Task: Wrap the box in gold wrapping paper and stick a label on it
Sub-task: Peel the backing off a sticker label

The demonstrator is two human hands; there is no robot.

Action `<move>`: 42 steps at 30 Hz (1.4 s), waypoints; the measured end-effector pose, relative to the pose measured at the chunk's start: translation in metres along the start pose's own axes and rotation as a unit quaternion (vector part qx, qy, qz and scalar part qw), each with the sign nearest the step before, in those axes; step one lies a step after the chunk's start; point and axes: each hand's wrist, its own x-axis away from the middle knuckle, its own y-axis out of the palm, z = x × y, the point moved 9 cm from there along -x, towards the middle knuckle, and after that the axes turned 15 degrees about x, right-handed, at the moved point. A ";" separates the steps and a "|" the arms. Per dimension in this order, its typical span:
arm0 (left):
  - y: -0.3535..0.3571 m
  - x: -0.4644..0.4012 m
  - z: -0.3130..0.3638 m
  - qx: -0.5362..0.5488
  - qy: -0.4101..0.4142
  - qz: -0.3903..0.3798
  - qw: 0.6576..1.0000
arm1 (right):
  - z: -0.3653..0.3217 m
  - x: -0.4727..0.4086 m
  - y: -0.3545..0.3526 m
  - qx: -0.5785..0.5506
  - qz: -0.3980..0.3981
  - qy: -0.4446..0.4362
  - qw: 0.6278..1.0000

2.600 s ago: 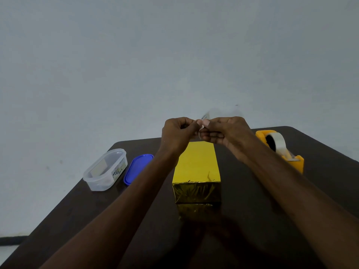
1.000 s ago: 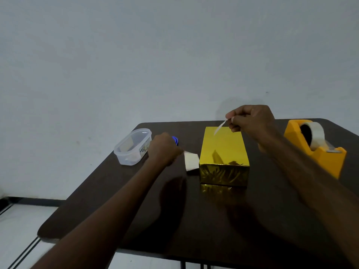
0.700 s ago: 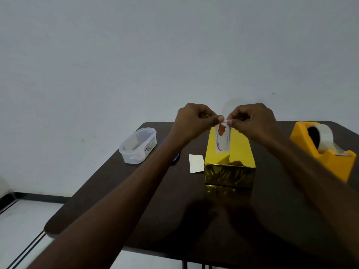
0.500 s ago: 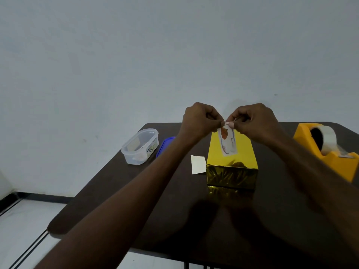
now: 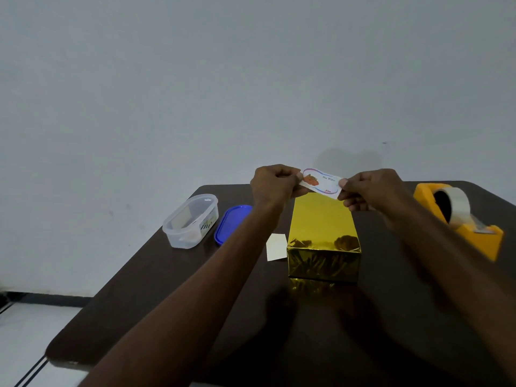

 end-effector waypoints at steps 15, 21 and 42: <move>0.007 -0.039 -0.037 -0.173 -0.142 -0.017 0.974 | 0.027 -0.061 0.000 0.229 0.027 0.062 0.971; 0.006 -0.052 -0.056 -0.205 -0.185 -0.038 0.960 | 0.030 -0.071 0.009 0.280 -0.019 0.075 0.957; 0.000 -0.067 -0.074 -0.347 -0.144 -0.068 0.924 | 0.023 -0.074 0.018 0.444 0.010 0.003 0.896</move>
